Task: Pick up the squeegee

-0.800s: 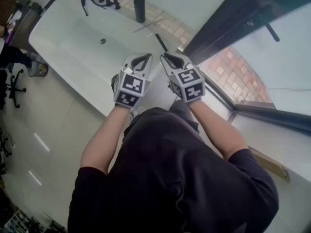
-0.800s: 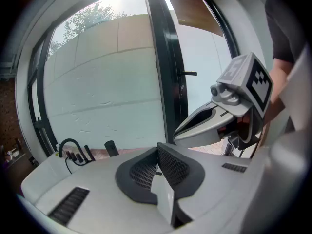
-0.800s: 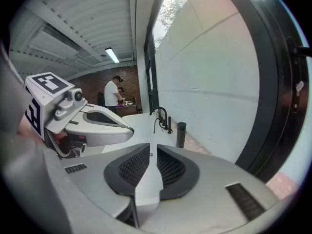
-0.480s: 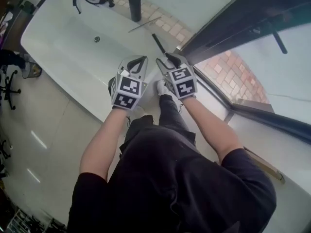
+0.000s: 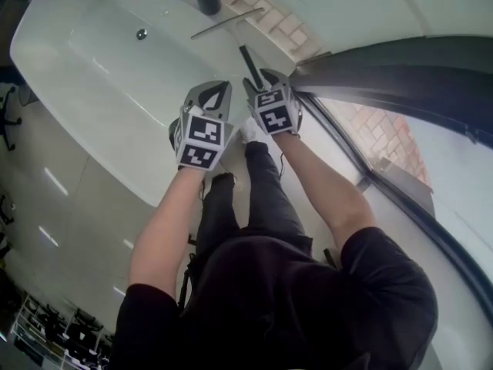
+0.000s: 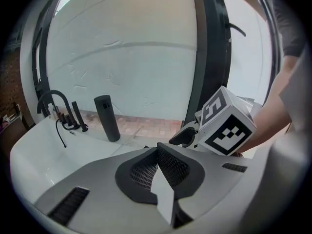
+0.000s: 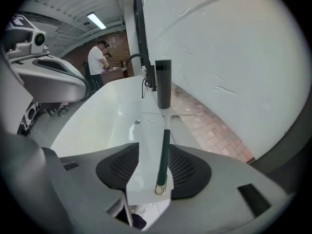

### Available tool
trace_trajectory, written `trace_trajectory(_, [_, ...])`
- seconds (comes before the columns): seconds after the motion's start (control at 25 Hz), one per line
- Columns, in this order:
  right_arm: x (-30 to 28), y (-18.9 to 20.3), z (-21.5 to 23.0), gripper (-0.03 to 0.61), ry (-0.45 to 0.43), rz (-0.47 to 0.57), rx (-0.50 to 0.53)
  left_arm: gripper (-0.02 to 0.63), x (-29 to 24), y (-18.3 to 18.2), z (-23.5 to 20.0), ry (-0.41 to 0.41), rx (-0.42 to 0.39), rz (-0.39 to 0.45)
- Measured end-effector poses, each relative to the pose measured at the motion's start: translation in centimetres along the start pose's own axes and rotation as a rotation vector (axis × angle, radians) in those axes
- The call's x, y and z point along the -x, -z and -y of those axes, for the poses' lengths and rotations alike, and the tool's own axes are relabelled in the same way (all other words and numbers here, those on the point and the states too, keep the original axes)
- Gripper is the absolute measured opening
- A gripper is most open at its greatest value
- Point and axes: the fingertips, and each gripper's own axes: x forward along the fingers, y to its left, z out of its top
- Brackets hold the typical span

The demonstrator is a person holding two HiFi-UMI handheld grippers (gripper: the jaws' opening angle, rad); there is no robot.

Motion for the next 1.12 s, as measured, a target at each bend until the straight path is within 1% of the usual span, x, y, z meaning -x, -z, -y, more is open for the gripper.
trace_trajectory(0.08, [-2.9, 0.9, 0.9, 0.19, -0.021, -0.036, 0.007, -0.003, -2.4, 0.8, -0.7, -0.012, 0.034, -0.031])
trace_trajectory(0.2, [-6.7, 1.4, 2.5, 0.19, -0.033, -0.069, 0.013, -0.003, -5.5, 1.4, -1.8, -0.031, 0.071, -0.048])
trace_trajectory(0.44, [-10.0, 2.5, 3.5, 0.19, -0.073, -0.099, 0.018, -0.003, -8.2, 2.6, -1.9, -0.041, 0.108, -0.081])
trace_trajectory(0.52, [-10.5, 2.4, 3.5, 0.19, -0.085, -0.112, 0.025, -0.003, -8.5, 2.8, -2.0, -0.047, 0.117, -0.09])
trace_trajectory(0.56, [-10.6, 2.4, 3.6, 0.178, -0.083, -0.118, 0.028, -0.003, -8.7, 2.8, -2.1, -0.049, 0.121, -0.093])
trace_trajectory(0.6, [-10.7, 2.4, 3.7, 0.147, -0.08, -0.124, 0.031, -0.003, -8.8, 2.8, -2.1, -0.051, 0.124, -0.094])
trace_trajectory(0.64, [-10.8, 2.5, 3.7, 0.135, -0.078, -0.128, 0.032, -0.003, -8.8, 2.9, -2.1, -0.053, 0.127, -0.095])
trace_trajectory(0.76, [-10.9, 2.9, 3.6, 0.123, -0.079, -0.125, 0.02, -0.003, -8.8, 3.2, -1.6, -0.057, 0.131, -0.095])
trace_trajectory(0.92, [-9.5, 1.8, 3.9, 0.103, -0.053, -0.088, -0.02, -0.003, -7.2, 3.0, -1.8, -0.067, 0.127, -0.084])
trace_trajectory(1.12, [-6.4, 1.6, 3.5, 0.098, -0.028, -0.078, -0.069, -0.003, -3.9, 2.8, -2.5, -0.082, 0.127, -0.059])
